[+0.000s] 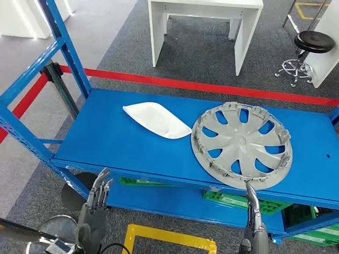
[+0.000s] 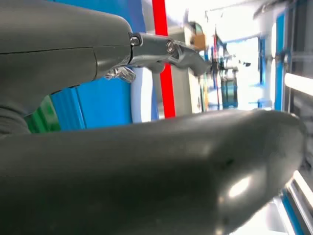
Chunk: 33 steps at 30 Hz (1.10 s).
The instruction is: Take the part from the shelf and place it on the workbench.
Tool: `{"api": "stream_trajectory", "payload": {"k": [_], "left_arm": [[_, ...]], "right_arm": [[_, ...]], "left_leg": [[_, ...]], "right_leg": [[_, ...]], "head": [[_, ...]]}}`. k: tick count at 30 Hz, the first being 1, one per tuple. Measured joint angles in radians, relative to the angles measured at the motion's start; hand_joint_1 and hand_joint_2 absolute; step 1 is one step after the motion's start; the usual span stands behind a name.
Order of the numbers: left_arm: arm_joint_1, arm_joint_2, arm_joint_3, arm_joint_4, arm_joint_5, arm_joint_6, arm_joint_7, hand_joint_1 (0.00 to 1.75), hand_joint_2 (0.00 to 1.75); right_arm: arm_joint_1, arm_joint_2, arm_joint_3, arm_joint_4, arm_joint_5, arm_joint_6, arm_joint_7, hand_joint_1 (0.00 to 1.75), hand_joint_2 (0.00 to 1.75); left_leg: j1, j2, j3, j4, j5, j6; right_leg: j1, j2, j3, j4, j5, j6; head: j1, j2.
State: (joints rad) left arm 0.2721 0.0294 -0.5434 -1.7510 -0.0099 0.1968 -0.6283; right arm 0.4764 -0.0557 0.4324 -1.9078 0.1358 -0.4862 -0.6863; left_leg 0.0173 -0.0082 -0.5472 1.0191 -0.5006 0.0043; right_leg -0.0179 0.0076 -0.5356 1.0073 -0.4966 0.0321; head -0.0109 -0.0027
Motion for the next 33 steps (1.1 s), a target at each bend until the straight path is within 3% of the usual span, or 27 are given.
{"api": "stream_trajectory", "payload": {"k": [2,4,7,8,9,10,12,13,15,18,20,22,23,24,25,28,30,33], "left_arm": [[-0.001,0.000,0.000,0.000,0.000,0.000,0.000,0.00,0.00],[-0.002,-0.001,0.000,0.000,0.000,-0.001,0.000,0.00,0.00],[-0.002,-0.001,0.000,0.000,0.000,-0.001,0.000,0.00,0.00],[-0.002,-0.001,0.000,0.000,0.000,-0.001,0.000,0.00,0.00],[-0.002,-0.001,0.000,0.000,0.000,-0.001,0.000,0.00,0.00],[-0.002,-0.001,0.000,0.000,0.000,-0.001,0.000,0.00,0.00],[-0.002,-0.001,0.000,0.000,0.000,-0.001,0.000,0.00,0.00],[-0.002,-0.001,0.000,0.000,0.000,-0.001,0.000,0.00,0.00],[-0.003,-0.001,0.000,0.000,0.000,-0.001,0.000,0.00,0.00],[-0.004,-0.001,0.000,0.000,0.000,-0.001,0.000,0.00,0.00],[-0.005,0.000,0.000,0.000,0.000,0.000,0.000,0.00,0.00],[-0.005,0.000,0.000,0.000,0.000,0.000,0.000,0.00,0.00],[-0.004,0.000,0.000,0.000,0.000,0.000,0.000,0.00,0.00],[-0.004,0.000,0.000,0.000,0.000,0.000,0.000,0.00,0.00],[-0.004,0.001,0.000,0.000,0.000,0.000,0.000,0.00,0.00],[-0.004,0.001,0.000,0.000,0.000,-0.001,0.000,0.00,0.00],[-0.004,0.002,0.000,0.000,-0.001,-0.001,-0.001,0.00,0.00],[-0.005,0.001,0.000,0.000,-0.001,-0.001,-0.003,0.00,0.00]], "right_arm": [[-0.001,0.000,-0.001,0.000,-0.004,0.003,-0.002,0.00,0.00],[-0.002,0.000,-0.001,0.000,-0.012,0.009,-0.005,0.00,0.00],[-0.001,0.000,-0.002,0.000,-0.026,0.020,-0.006,0.00,0.00],[-0.001,0.000,-0.002,0.001,-0.028,0.022,-0.006,0.00,0.00],[-0.001,0.000,-0.002,0.001,-0.030,0.024,-0.006,0.00,0.00],[-0.001,0.000,-0.002,0.001,-0.031,0.024,-0.006,0.00,0.00],[-0.001,0.000,-0.002,0.002,-0.031,0.025,-0.006,0.00,0.00],[-0.002,0.000,-0.002,0.002,-0.031,0.025,-0.006,0.00,0.00],[-0.002,0.000,-0.004,0.002,-0.032,0.025,-0.006,0.00,0.00],[0.000,0.000,-0.006,0.001,-0.032,0.025,-0.006,0.00,0.00],[-0.001,0.000,-0.006,0.001,-0.032,0.025,-0.006,0.00,0.00],[-0.001,0.000,-0.007,0.002,-0.033,0.026,-0.006,0.00,0.00],[-0.001,0.000,-0.007,0.002,-0.033,0.027,-0.006,0.00,0.00],[-0.001,0.000,-0.008,0.002,-0.034,0.029,-0.006,0.00,0.00],[-0.001,0.000,-0.008,0.002,-0.035,0.030,-0.006,0.00,0.00],[-0.002,0.000,-0.010,0.003,-0.035,0.034,-0.005,0.00,0.00],[-0.003,0.000,-0.011,0.003,-0.034,0.041,-0.004,0.00,0.00],[-0.001,0.000,-0.013,0.003,-0.031,0.047,-0.004,0.00,0.00]], "left_leg": [[0.001,0.001,0.002,-0.004,0.003,0.007],[0.003,0.002,0.006,-0.010,0.006,0.020],[0.000,0.004,0.007,-0.011,0.003,0.032],[-0.001,0.005,0.008,-0.011,0.001,0.034],[-0.002,0.004,0.011,-0.010,-0.001,0.035],[-0.003,0.004,0.015,-0.010,-0.004,0.035],[-0.005,0.002,0.025,-0.010,-0.012,0.030],[-0.006,0.001,0.027,-0.008,-0.016,0.025],[-0.008,0.000,0.025,-0.007,-0.018,0.014],[-0.006,0.001,0.024,0.000,-0.029,-0.001],[-0.005,0.002,-0.008,0.075,-0.074,-0.010],[-0.005,0.002,-0.075,0.209,-0.130,-0.015],[-0.005,0.002,-0.103,0.259,-0.142,-0.015],[-0.005,0.002,-0.116,0.276,-0.134,-0.015],[-0.005,0.002,-0.110,0.254,-0.108,-0.012],[-0.007,-0.025,-0.032,0.068,-0.003,0.008],[-0.008,-0.044,-0.005,0.005,0.008,0.018],[-0.007,-0.026,0.004,-0.016,0.008,0.026]], "right_leg": [[-0.002,0.000,0.001,0.002,-0.005,0.006],[-0.003,-0.001,-0.022,0.048,-0.035,0.014],[-0.003,-0.002,-0.128,0.251,-0.120,0.017],[-0.002,-0.002,-0.155,0.297,-0.128,0.017],[-0.002,-0.002,-0.164,0.305,-0.115,0.015],[-0.002,-0.002,-0.151,0.269,-0.082,0.012],[0.000,-0.002,-0.088,0.129,-0.008,0.004],[0.001,-0.002,-0.059,0.068,0.011,-0.001],[0.006,0.000,-0.035,0.021,0.013,-0.007],[0.003,0.000,-0.029,0.011,0.013,-0.018],[-0.001,-0.004,-0.022,0.005,0.012,-0.029],[0.001,-0.006,-0.020,0.005,0.009,-0.035],[0.002,-0.003,-0.020,0.005,0.008,-0.037],[0.003,0.001,-0.018,0.005,0.007,-0.038],[0.005,0.008,-0.016,0.005,0.006,-0.037],[0.009,0.033,-0.010,0.006,0.002,-0.032],[0.008,0.049,-0.015,0.008,0.002,-0.023],[0.005,0.059,-0.025,0.006,0.002,-0.004]], "head": [[0.001,0.000],[0.008,0.000],[0.023,0.000],[0.025,0.000],[0.025,0.000],[0.026,0.000],[0.028,0.000],[0.030,0.000],[0.029,0.000],[0.025,0.000],[0.016,0.000],[0.007,0.000],[0.005,0.000],[0.005,0.000],[0.005,0.000],[0.004,0.000],[0.002,0.000],[0.002,0.000]]}}
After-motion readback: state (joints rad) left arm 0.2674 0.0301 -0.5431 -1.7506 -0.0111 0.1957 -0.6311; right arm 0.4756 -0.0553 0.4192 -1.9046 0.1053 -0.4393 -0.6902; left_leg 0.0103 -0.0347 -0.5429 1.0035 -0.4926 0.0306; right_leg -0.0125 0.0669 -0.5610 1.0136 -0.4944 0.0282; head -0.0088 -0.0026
